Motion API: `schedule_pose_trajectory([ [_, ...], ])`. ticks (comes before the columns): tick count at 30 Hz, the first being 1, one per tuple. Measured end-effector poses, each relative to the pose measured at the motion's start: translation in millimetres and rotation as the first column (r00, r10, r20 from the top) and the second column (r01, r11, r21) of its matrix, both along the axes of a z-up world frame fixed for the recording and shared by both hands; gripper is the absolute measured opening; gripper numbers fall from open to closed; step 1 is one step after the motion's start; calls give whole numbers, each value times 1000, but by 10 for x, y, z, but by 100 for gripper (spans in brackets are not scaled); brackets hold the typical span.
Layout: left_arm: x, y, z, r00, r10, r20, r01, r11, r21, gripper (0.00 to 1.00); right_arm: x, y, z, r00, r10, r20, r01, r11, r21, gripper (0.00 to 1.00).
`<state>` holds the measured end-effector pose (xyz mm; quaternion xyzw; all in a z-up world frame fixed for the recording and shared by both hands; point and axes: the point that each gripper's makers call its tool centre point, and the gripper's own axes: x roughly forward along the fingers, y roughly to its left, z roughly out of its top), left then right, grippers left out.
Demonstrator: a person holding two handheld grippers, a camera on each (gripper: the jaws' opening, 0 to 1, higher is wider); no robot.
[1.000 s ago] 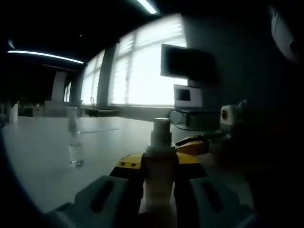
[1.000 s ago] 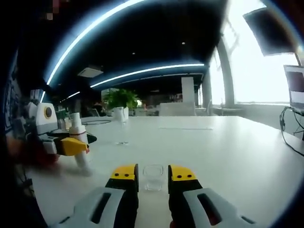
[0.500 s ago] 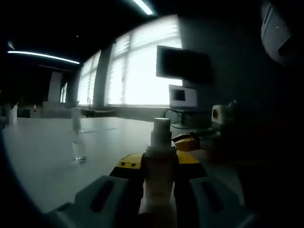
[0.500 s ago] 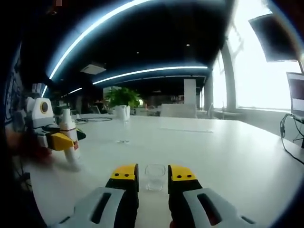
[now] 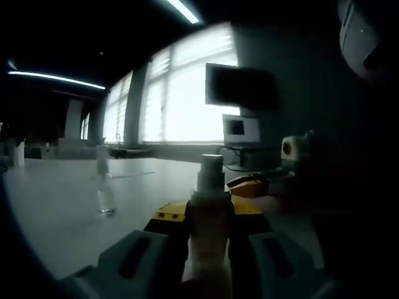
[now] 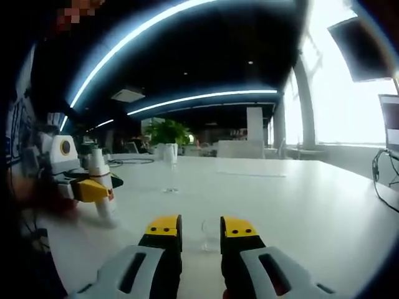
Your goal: Clamp pump bottle remove cover press pump head put on cover
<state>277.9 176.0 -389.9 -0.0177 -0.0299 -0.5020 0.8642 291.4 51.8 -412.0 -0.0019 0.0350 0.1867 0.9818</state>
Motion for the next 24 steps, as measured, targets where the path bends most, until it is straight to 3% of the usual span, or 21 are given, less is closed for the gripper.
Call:
schedule_pose_trajectory([
  [5, 6, 7, -2, 1000, 3, -11, -3, 1000, -5, 14, -70, 42, 69, 1000, 19, -6, -19, 1000, 11, 20],
  [8, 4, 8, -3, 1000, 5, -8, -5, 1000, -2, 14, -103, 85, 255, 999, 47, 22, -46, 998, -30, 20],
  [11, 1, 7, -1, 1000, 4, -6, -4, 1000, 0, 14, -123, 187, 523, 993, 111, 42, -110, 994, -11, 20],
  [20, 2, 22, -9, 1000, 9, 2, -9, 1000, 4, 14, -193, 584, 969, 953, 304, 7, -304, 953, 1, 20],
  [24, 9, 25, -18, 1000, 10, -19, -10, 1000, -1, 14, -204, 715, 988, 928, 373, -16, -373, 925, -74, 20],
])
